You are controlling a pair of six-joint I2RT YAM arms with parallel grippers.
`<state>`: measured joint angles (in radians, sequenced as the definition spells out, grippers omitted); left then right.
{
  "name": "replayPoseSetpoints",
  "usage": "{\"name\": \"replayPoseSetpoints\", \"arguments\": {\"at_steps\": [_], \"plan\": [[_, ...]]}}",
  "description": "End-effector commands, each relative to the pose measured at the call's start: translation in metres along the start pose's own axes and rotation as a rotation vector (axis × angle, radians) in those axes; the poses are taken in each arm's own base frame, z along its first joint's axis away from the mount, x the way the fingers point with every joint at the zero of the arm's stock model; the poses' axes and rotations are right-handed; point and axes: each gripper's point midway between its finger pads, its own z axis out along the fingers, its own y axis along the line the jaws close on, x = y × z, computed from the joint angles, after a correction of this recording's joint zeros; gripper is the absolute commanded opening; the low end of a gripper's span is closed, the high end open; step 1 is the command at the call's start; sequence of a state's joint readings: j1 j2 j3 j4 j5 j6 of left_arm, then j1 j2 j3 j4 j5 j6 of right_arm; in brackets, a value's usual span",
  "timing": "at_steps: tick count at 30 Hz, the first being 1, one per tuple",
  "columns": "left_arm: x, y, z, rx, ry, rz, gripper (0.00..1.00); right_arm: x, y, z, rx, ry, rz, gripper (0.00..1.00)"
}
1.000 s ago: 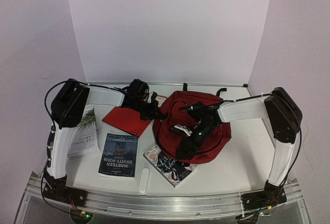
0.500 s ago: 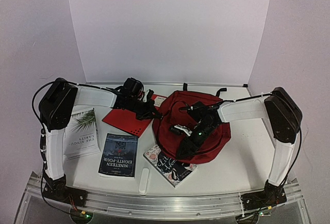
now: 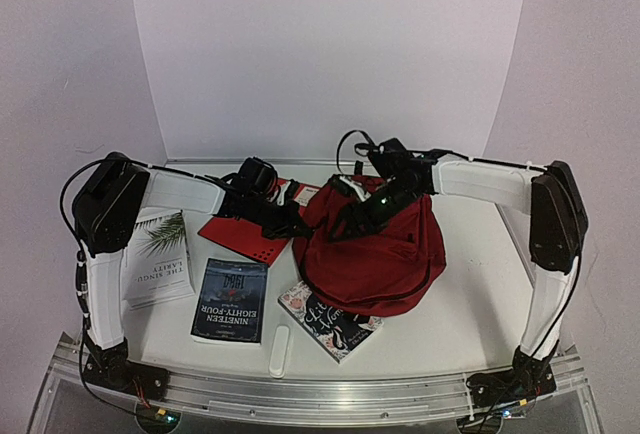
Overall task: Pack the student bag
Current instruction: Unzip the student bag at the center of the board.
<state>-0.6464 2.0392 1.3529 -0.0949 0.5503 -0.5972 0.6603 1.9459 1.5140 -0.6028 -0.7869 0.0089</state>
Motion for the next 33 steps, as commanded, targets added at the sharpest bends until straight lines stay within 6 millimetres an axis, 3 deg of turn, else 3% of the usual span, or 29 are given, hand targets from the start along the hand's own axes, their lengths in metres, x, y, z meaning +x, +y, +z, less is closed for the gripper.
{"name": "replayPoseSetpoints", "arguments": {"at_steps": [1,4,8,13,20,25,33], "plan": [[-0.008,-0.020,-0.007,0.047,-0.023,0.063,0.00,-0.057,-0.013,-0.012,0.113,-0.129,0.054,0.65],[-0.007,-0.017,-0.005,0.039,-0.019,0.058,0.00,-0.081,-0.037,-0.009,0.201,-0.193,0.077,0.63],[-0.006,-0.015,-0.005,0.029,-0.019,0.054,0.00,-0.096,-0.068,0.009,0.273,-0.235,0.090,0.61],[-0.006,-0.012,-0.004,0.014,-0.015,0.051,0.00,-0.097,-0.099,0.037,0.306,-0.230,0.112,0.59],[-0.001,-0.017,-0.011,0.021,-0.008,0.062,0.00,-0.094,-0.145,0.054,0.390,-0.247,0.183,0.62],[0.010,-0.022,-0.020,0.028,0.000,0.075,0.00,-0.088,-0.164,0.056,0.409,-0.246,0.234,0.63],[0.041,-0.048,-0.026,0.024,0.043,0.153,0.00,-0.081,-0.175,0.056,0.438,-0.239,0.253,0.64]]}}
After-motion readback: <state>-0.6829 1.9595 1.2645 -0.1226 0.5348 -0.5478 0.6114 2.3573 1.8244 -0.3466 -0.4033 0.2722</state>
